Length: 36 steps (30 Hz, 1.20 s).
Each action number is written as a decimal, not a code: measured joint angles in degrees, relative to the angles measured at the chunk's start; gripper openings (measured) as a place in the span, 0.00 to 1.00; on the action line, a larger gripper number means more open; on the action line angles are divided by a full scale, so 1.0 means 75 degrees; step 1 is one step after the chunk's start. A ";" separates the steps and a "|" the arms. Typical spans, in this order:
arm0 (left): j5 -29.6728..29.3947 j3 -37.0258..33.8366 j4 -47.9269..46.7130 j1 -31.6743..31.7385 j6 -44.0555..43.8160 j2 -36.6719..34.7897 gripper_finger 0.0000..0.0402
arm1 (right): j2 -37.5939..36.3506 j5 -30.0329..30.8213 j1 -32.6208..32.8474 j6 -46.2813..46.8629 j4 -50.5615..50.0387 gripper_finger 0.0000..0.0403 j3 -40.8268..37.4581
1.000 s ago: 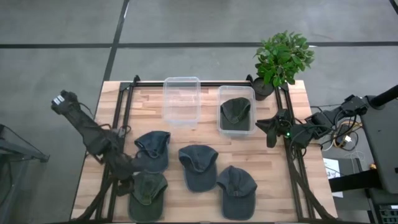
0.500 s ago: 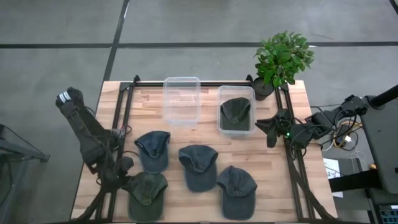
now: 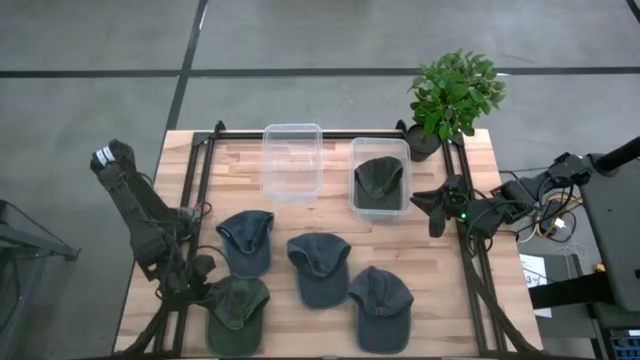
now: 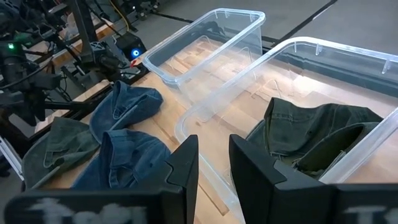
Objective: Pick & Place hat
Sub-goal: Put the green cap into the right transparent bin
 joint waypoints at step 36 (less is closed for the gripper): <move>0.0518 -0.0008 0.0831 -0.0417 0.0389 0.2046 0.47 | 0.0003 -0.0003 -0.0003 -0.0035 0.0009 0.21 0.0000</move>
